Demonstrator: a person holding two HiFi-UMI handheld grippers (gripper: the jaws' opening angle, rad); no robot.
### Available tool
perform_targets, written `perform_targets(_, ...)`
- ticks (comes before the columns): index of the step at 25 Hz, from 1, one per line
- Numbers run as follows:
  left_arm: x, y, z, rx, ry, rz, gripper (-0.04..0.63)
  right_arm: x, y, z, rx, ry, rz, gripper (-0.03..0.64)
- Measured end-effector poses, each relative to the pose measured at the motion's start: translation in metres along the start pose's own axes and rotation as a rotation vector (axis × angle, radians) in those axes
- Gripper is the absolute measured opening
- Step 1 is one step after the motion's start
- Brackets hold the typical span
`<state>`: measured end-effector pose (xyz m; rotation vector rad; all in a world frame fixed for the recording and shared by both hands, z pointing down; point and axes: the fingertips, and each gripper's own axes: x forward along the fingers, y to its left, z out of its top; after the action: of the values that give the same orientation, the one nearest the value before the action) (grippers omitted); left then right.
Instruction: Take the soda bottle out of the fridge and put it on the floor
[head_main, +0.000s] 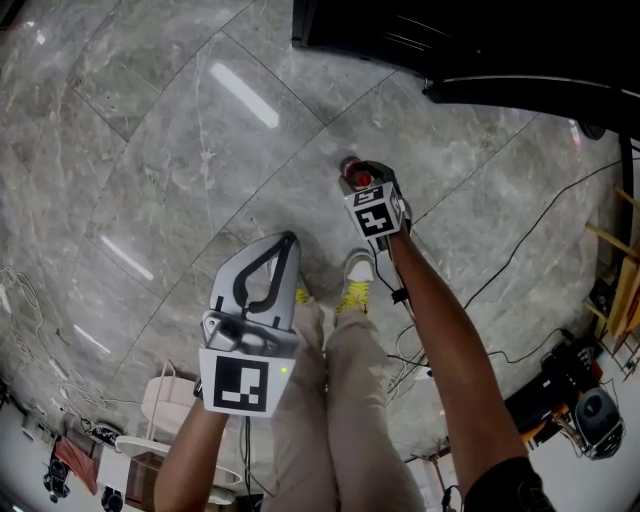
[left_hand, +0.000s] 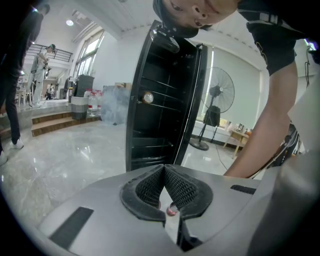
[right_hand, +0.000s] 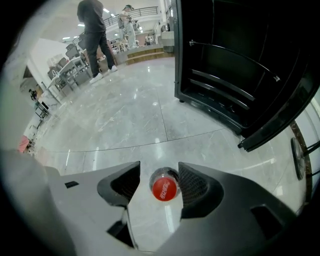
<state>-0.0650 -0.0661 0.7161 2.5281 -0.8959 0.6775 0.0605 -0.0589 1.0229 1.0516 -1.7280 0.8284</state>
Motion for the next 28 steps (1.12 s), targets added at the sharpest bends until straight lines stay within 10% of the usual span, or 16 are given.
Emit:
perform_targets(19, -0.048, -0.060, 0.076, 0.128, 0.009, 0.010, 0.017, -0.168, -0.017, -0.005, 0.076, -0.056, -0.088, 0.103)
perform_targets(28, -0.077, -0.106, 0.141, 0.118, -0.048, 0.054, 0.017, -0.320, -0.016, 0.020, 0.190, -0.286, -0.111, 0.005)
